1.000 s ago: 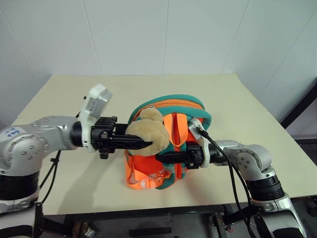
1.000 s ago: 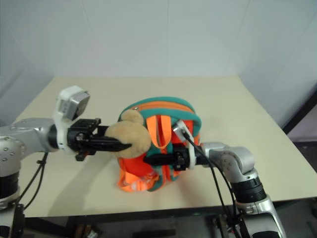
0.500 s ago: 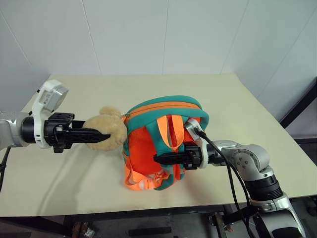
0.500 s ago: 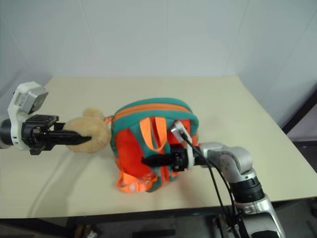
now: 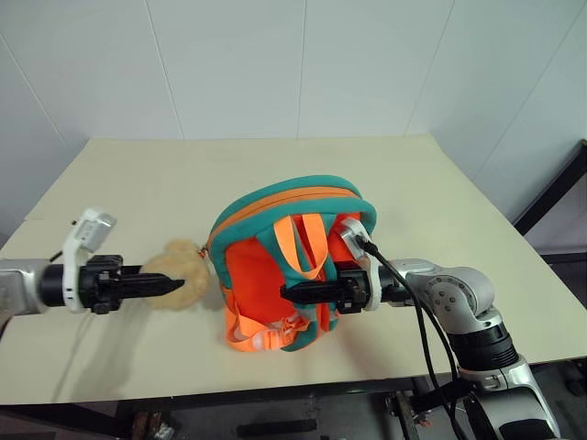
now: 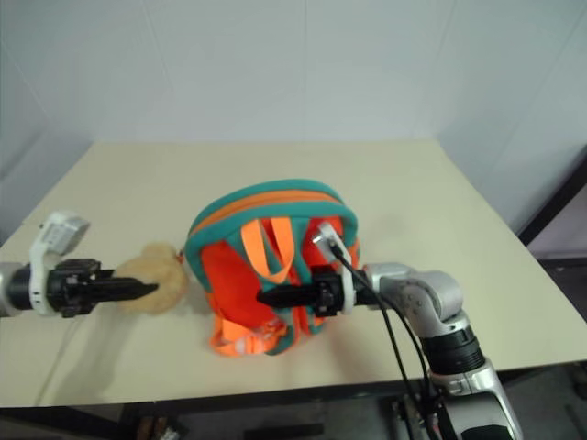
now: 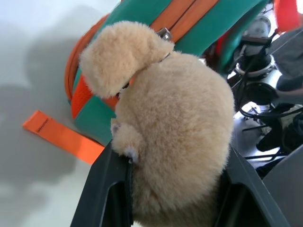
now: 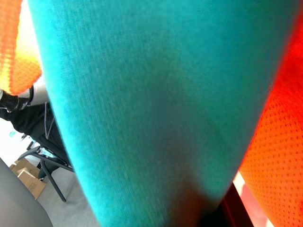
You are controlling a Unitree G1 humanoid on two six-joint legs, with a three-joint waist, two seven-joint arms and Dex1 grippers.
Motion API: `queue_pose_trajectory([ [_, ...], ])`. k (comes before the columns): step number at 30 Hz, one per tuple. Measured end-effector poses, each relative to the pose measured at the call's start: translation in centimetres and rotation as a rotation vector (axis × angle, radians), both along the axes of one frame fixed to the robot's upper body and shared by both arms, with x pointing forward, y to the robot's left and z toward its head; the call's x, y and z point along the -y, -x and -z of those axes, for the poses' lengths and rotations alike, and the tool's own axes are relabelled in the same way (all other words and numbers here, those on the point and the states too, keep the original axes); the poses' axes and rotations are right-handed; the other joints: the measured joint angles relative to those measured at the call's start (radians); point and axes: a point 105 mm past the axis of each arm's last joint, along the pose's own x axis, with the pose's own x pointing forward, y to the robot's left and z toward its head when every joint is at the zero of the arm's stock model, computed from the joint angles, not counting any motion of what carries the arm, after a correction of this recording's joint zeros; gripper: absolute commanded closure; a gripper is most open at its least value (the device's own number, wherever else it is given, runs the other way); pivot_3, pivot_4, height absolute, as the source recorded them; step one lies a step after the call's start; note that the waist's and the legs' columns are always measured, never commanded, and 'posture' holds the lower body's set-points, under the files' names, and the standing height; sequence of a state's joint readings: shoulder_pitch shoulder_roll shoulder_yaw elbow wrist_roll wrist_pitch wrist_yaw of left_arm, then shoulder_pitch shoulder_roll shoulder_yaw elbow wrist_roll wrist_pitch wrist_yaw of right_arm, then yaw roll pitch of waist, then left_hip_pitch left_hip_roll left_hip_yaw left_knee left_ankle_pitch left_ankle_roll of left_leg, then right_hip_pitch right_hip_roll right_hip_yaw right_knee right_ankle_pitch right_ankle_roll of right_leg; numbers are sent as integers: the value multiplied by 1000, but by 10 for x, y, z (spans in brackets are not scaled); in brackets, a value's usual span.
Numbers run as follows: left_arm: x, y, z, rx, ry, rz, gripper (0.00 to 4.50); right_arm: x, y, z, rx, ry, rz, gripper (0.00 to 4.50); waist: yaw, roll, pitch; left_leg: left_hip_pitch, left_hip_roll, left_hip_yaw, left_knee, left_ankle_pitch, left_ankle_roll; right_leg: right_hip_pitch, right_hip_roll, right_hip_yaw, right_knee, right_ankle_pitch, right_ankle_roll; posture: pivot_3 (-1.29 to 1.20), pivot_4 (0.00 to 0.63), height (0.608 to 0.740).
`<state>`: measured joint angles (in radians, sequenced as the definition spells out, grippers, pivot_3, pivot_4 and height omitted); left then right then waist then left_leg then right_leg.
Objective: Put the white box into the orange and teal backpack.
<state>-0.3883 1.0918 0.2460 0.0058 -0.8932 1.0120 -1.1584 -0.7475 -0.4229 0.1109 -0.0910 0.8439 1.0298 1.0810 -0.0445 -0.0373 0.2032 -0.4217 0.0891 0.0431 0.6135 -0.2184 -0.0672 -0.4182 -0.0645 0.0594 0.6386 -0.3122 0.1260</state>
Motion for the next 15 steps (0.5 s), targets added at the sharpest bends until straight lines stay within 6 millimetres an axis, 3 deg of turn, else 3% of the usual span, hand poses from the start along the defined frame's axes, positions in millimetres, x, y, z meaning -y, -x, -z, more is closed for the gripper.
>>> queue_pose_trajectory([
  [10, 31, -14, 26, -7, 10, 18, 3130, 0, -2, 0, -4, -1, 16, 4146, 13, 0, 0, 0, 0, 0, 1, 0, 0, 0, 0, 0, 1, 0, 0, 0, 150, 740],
  [15, 28, -9, 49, -5, -56, -1, 3130, -1, -1, 1, -22, -2, 19, 4146, 18, 0, -1, 1, 0, 0, 1, 0, 0, 1, 0, 0, 1, 0, 0, 0, 150, 740],
])
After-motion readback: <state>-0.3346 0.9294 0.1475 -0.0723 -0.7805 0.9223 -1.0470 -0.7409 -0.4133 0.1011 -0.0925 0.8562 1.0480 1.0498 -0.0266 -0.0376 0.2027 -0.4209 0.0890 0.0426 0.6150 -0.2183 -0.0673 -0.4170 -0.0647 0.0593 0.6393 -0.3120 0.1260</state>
